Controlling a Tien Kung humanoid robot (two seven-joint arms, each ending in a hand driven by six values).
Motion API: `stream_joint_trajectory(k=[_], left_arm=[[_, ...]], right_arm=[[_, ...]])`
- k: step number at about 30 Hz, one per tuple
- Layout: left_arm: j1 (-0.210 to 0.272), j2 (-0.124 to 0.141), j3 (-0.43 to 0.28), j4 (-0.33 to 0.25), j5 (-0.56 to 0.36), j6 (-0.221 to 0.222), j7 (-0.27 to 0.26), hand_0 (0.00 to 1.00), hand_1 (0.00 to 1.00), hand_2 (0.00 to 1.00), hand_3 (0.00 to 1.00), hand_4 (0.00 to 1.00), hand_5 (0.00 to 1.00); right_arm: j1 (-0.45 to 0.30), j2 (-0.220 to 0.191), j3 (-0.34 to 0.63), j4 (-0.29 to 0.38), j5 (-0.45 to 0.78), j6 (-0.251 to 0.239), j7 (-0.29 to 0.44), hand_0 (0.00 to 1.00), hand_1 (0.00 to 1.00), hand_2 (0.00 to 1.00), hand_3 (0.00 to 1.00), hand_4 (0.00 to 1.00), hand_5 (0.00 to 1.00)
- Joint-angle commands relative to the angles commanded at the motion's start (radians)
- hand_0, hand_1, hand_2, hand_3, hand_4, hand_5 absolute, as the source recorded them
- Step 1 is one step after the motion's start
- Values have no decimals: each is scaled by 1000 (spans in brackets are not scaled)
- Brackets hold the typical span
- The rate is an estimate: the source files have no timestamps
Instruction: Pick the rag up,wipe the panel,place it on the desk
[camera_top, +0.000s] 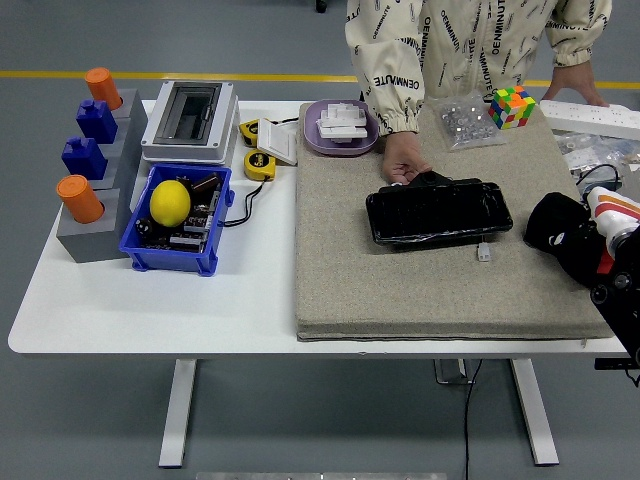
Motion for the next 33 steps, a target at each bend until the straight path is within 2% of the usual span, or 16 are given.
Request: stream_joint_trajectory(k=[3, 4, 21, 22, 27, 28, 33], left_arm=[[0, -1, -2, 1, 0, 0, 0, 605, 636, 636, 560, 632, 441], [0, -1, -1, 2, 0, -1, 0, 605, 636, 635, 560, 633, 442], [0, -3, -12, 1, 4, 0, 0, 604, 636, 636, 560, 633, 442], [1, -3, -13, 1, 4, 0, 0, 605, 636, 635, 560, 633, 442], [0, -2, -15, 1, 6, 0, -1, 605, 636, 635, 560, 633, 442], [0, -2, -15, 1, 6, 0, -1, 605, 636, 635, 560, 633, 442], [0, -2, -16, 1, 5, 0, -1, 605, 636, 635, 560, 633, 442]], right_arm=[[5, -4, -2, 4, 1, 1, 9, 418, 509, 582, 536, 998, 470], [6, -5, -2, 5, 0, 1, 11, 431, 524, 616, 552, 998, 491], [17, -31, 1, 15, -11, 23, 26, 449, 538, 624, 569, 998, 515], [18, -32, 2, 16, -12, 27, 26, 506, 572, 661, 615, 998, 518], [18, -38, 9, 19, -21, 40, 30, 506, 572, 661, 615, 998, 518], [19, -39, 11, 19, -23, 44, 30, 567, 605, 689, 693, 998, 523], [19, -46, 19, 21, -31, 65, 32, 567, 605, 689, 693, 998, 523]])
